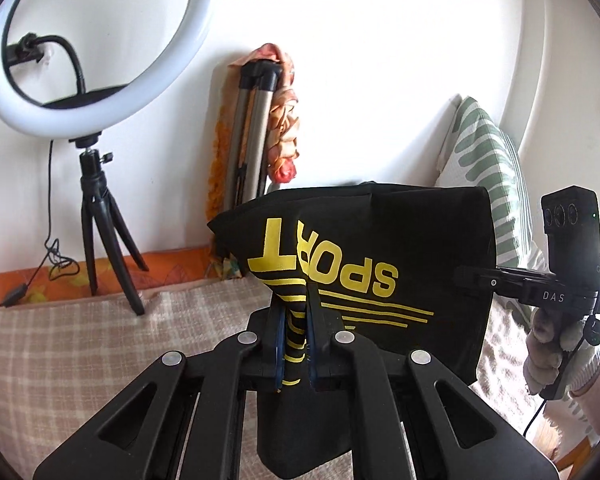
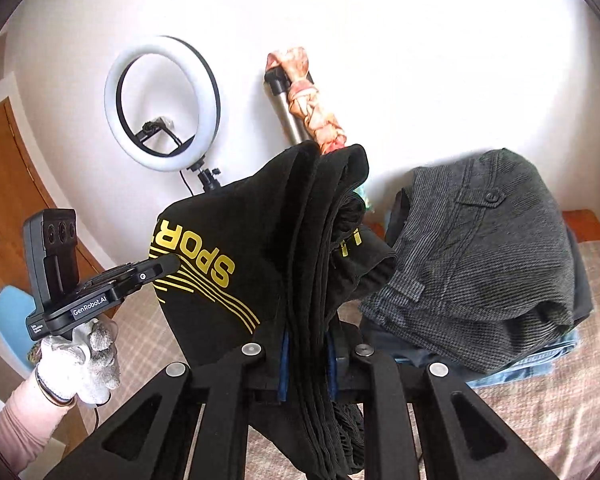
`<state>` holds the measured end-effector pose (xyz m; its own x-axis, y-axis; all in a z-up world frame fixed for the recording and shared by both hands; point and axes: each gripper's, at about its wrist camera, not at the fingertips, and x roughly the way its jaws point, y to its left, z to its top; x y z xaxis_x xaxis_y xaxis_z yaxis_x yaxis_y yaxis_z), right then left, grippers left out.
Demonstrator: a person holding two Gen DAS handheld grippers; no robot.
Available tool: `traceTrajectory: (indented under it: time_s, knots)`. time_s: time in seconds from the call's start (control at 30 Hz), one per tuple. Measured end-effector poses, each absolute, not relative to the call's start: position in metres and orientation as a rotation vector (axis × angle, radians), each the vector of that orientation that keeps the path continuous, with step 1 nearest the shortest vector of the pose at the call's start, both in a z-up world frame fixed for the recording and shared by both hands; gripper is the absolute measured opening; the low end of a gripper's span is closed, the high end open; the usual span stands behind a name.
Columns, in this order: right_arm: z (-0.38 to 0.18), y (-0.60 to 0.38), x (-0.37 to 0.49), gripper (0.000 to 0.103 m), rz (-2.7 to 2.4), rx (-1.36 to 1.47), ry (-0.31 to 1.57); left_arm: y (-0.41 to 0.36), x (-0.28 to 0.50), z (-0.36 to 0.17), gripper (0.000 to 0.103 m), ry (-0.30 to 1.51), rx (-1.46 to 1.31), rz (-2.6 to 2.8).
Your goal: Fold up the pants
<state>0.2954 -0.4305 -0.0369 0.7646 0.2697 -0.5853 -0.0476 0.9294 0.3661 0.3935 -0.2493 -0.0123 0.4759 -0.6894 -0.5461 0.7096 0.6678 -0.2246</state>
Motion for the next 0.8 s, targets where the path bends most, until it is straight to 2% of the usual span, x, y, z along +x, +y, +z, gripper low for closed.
traceTrajectory:
  time_s: [0.27, 0.43, 0.8]
  knots:
    - [0.015, -0.495, 0.291, 0.012, 0.098, 0.297, 0.612, -0.323, 0.4, 0.024, 0.007, 0.579, 0.035, -0.93]
    - [0.029, -0.539, 0.306, 0.012, 0.053, 0.286, 0.61, -0.364, 0.408, 0.029, 0.007, 0.563, 0.025, -0.951]
    - [0.002, -0.593, 0.346, 0.012, -0.009, 0.287, 0.662, -0.415, 0.433, 0.003, 0.007, 0.582, 0.053, -0.918]
